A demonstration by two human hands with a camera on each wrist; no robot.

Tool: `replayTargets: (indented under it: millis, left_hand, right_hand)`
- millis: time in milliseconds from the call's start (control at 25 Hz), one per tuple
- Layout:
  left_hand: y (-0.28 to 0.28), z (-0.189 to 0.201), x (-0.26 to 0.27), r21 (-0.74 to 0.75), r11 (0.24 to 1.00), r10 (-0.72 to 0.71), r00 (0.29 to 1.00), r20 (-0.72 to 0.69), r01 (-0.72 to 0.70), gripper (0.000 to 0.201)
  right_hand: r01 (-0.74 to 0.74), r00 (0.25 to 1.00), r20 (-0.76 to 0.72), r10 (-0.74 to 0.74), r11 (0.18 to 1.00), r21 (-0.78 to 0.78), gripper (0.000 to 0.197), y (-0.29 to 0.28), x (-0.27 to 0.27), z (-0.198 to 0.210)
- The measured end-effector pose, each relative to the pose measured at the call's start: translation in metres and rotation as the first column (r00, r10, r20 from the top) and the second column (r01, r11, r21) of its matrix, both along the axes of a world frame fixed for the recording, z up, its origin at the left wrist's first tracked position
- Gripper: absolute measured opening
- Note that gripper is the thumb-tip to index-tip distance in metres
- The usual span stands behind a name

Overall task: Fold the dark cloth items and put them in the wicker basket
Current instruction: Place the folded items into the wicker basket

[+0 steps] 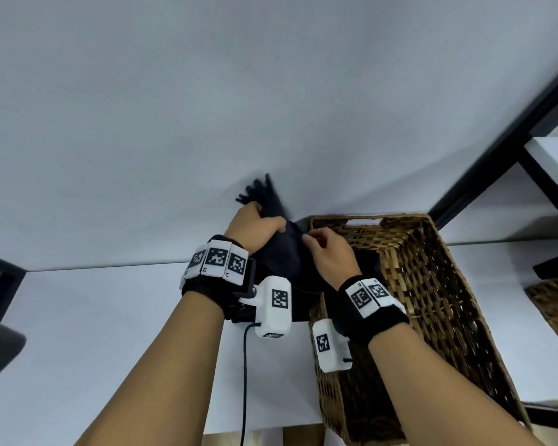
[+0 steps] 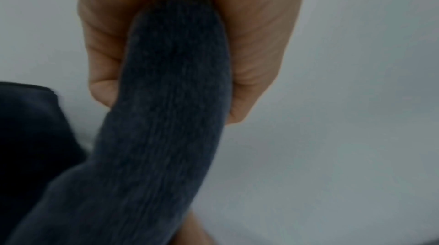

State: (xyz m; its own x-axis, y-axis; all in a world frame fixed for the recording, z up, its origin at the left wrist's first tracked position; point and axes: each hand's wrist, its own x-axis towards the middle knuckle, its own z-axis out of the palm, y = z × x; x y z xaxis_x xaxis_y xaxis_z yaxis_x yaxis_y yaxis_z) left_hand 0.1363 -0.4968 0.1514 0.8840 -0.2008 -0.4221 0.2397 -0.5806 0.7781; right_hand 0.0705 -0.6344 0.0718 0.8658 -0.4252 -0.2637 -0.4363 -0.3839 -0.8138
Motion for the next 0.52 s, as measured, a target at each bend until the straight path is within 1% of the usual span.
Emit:
replayTargets:
  millis: [40, 80, 120, 160, 200, 240, 280, 320, 360, 400, 440, 480, 520]
  left_hand:
    - [-0.009, 0.016, -0.007, -0.062, 0.997, -0.038, 0.999, 0.007, 0.039, 0.035]
    - [-0.019, 0.031, -0.015, -0.123, 0.989, -0.077, 0.997, 0.002, 0.077, 0.035]
    - [-0.029, 0.042, -0.022, -0.181, 0.977, -0.114, 0.993, -0.016, 0.109, 0.035]
    - [-0.039, 0.05, -0.028, -0.238, 0.962, -0.144, 0.989, -0.031, 0.133, 0.035]
    - [-0.048, 0.054, -0.034, -0.292, 0.946, -0.161, 0.986, -0.045, 0.141, 0.036]
    - [-0.057, 0.053, -0.038, -0.343, 0.931, -0.155, 0.986, -0.056, 0.127, 0.038]
    - [-0.062, 0.048, -0.039, -0.382, 0.92, -0.124, 0.99, -0.063, 0.091, 0.044]
    - [-0.07, 0.036, -0.042, -0.393, 0.918, -0.092, 0.993, -0.067, 0.059, 0.052]
    - [-0.079, 0.02, -0.046, -0.369, 0.928, -0.074, 0.995, -0.06, 0.047, 0.062]
    - [-0.088, 0.002, -0.052, -0.313, 0.948, -0.078, 0.996, -0.045, 0.06, 0.072]
    - [-0.098, -0.018, -0.058, -0.232, 0.969, -0.099, 0.995, -0.027, 0.091, 0.079]
    - [-0.11, -0.037, -0.064, -0.129, 0.983, -0.13, 0.991, -0.011, 0.127, 0.083]
    - [-0.121, -0.054, -0.071, -0.019, 0.987, -0.16, 0.987, -0.011, 0.16, 0.086]
  right_hand:
    - [0.08, 0.997, -0.011, -0.079, 0.976, 0.204, 0.035, -0.005, -0.001, 0.008]
    - [0.151, 0.988, -0.061, -0.138, 0.879, 0.453, 0.04, -0.011, -0.003, 0.017]
    - [0.19, 0.982, -0.124, -0.144, 0.712, 0.677, 0.044, -0.019, -0.008, 0.027]
    - [0.184, 0.983, -0.141, -0.12, 0.535, 0.824, 0.048, -0.03, -0.015, 0.036]
    - [0.164, 0.985, -0.131, -0.108, 0.404, 0.9, 0.051, -0.045, -0.026, 0.043]
    - [0.166, 0.983, -0.127, -0.133, 0.349, 0.922, 0.05, -0.063, -0.036, 0.045]
    - [0.178, 0.978, -0.127, -0.168, 0.331, 0.927, 0.046, -0.079, -0.044, 0.047]
    - [0.215, 0.961, -0.132, -0.242, 0.36, 0.908, 0.041, -0.099, -0.051, 0.043]
    - [0.259, 0.938, -0.118, -0.326, 0.434, 0.863, 0.034, -0.117, -0.057, 0.035]
    - [0.327, 0.912, -0.098, -0.398, 0.561, 0.761, 0.029, -0.135, -0.06, 0.022]
    - [0.394, 0.892, -0.082, -0.444, 0.677, 0.621, 0.028, -0.149, -0.061, 0.006]
    - [0.431, 0.889, -0.074, -0.451, 0.774, 0.464, 0.035, -0.161, -0.06, -0.009]
    - [0.438, 0.896, -0.084, -0.437, 0.833, 0.338, 0.044, -0.17, -0.058, -0.027]
